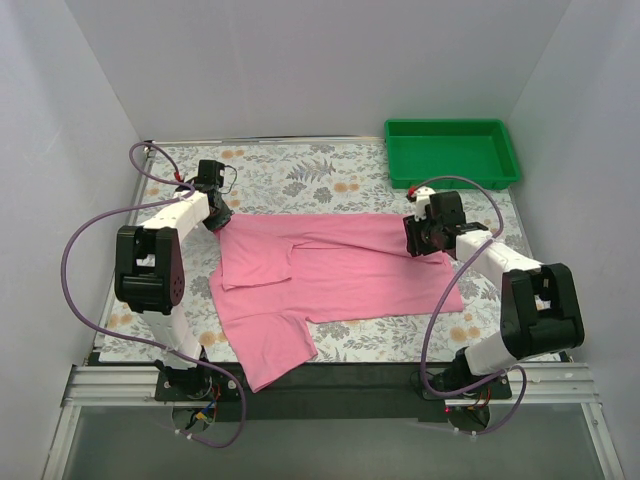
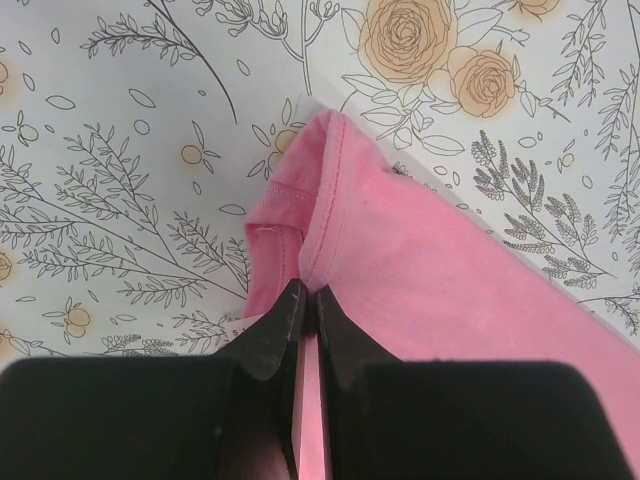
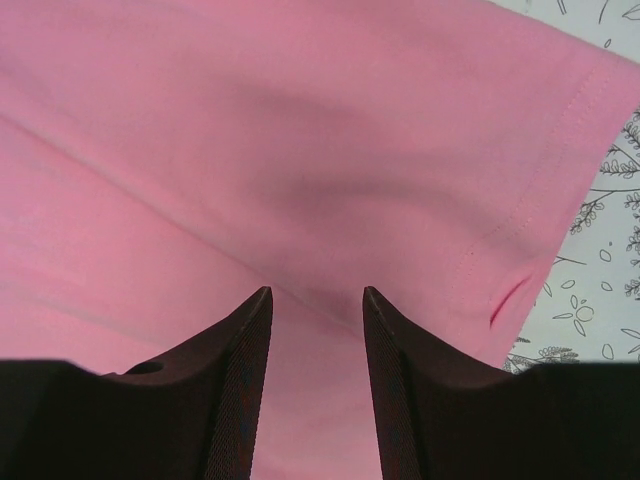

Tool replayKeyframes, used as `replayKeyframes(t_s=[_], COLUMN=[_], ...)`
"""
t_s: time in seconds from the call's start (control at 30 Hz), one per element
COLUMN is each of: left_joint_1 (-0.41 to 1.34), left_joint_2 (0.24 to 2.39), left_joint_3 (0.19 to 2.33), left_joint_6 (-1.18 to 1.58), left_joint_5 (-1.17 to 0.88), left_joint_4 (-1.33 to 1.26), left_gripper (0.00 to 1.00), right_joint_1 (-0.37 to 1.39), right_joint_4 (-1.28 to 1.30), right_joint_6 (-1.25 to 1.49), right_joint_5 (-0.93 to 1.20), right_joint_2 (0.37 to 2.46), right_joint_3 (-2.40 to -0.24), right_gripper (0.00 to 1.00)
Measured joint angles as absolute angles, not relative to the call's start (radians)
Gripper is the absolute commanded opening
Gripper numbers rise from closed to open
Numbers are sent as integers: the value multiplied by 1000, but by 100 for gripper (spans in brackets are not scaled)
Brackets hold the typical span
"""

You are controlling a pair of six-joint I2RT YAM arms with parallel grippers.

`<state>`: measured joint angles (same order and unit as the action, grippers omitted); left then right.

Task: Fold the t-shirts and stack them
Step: Fold the tshirt

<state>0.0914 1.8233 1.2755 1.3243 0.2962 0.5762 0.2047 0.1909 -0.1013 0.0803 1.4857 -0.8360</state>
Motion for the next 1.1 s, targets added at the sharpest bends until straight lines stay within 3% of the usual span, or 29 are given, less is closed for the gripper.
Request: replayKeyframes(t_s=[0.4, 0.77, 0.93, 1.03, 1.1], left_joint_1=[91, 91, 91, 91, 91], left_joint_2=[1823, 1823, 1823, 1823, 1823], left_joint_3=[1275, 1275, 1275, 1275, 1275], left_joint_6=[1324, 1324, 1324, 1324, 1324], left_joint_5=[296, 295, 296, 296, 296], left_joint_4=[576, 576, 576, 576, 576], left_gripper=[7, 7, 7, 7, 7], right_joint_1=[332, 341, 343, 343, 343], right_joint_4=[238, 242, 239, 239, 239], right_joint_6=[-213, -244, -253, -266, -267], right_joint_5=[-86, -200, -230, -253, -267], right_joint_2=[1551, 1571, 1595, 1599, 1599], right_joint_3=[-836, -838, -856, -857, -859], right_gripper=[41, 41, 34, 24, 24])
